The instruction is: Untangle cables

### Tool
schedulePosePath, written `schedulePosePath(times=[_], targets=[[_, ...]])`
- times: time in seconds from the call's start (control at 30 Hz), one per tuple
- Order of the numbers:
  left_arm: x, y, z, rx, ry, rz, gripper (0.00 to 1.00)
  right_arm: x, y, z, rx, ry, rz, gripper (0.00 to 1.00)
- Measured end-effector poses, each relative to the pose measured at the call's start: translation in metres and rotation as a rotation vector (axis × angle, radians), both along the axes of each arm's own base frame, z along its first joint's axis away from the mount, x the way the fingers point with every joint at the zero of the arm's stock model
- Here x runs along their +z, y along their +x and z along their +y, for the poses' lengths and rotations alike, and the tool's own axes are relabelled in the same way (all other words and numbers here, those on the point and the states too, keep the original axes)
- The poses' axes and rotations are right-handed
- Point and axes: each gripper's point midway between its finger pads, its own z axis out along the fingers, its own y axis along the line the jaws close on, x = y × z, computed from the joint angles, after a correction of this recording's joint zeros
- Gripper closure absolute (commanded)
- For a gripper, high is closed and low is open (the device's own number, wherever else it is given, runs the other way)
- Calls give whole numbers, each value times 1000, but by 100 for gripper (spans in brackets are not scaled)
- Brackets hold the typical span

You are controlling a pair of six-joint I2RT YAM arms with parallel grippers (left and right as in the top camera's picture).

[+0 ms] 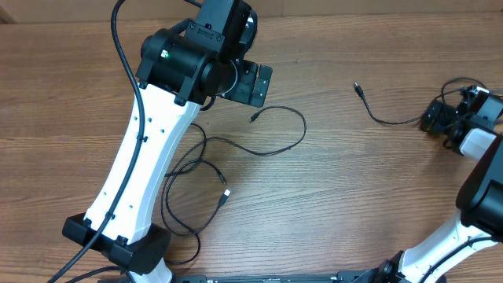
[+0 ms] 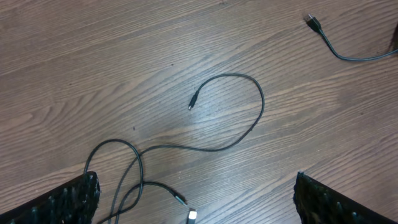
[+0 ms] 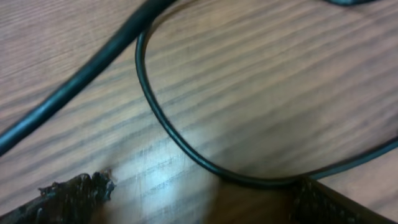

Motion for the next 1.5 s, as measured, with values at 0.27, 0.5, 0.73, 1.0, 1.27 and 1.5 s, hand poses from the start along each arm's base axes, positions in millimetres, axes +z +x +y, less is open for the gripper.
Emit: schedulePosePath(times=[0.27,0.5,0.73,1.0,1.27,1.5], targets=[[0,0,0,0,0,0,0,-2,33,-7,56,-51,-149,0],[0,0,0,0,0,0,0,-4,63,-14,83,-73,-237,1],[0,0,0,0,0,0,0,-1,94,-3,124,-82,-262,0],[0,0,0,0,0,0,0,5,126,30,195,-58,-287,0],[0,0,0,0,0,0,0,8,137,40,218,-27,-301,0],[0,0,0,0,0,0,1,6,134,38,218,13,-240,0]])
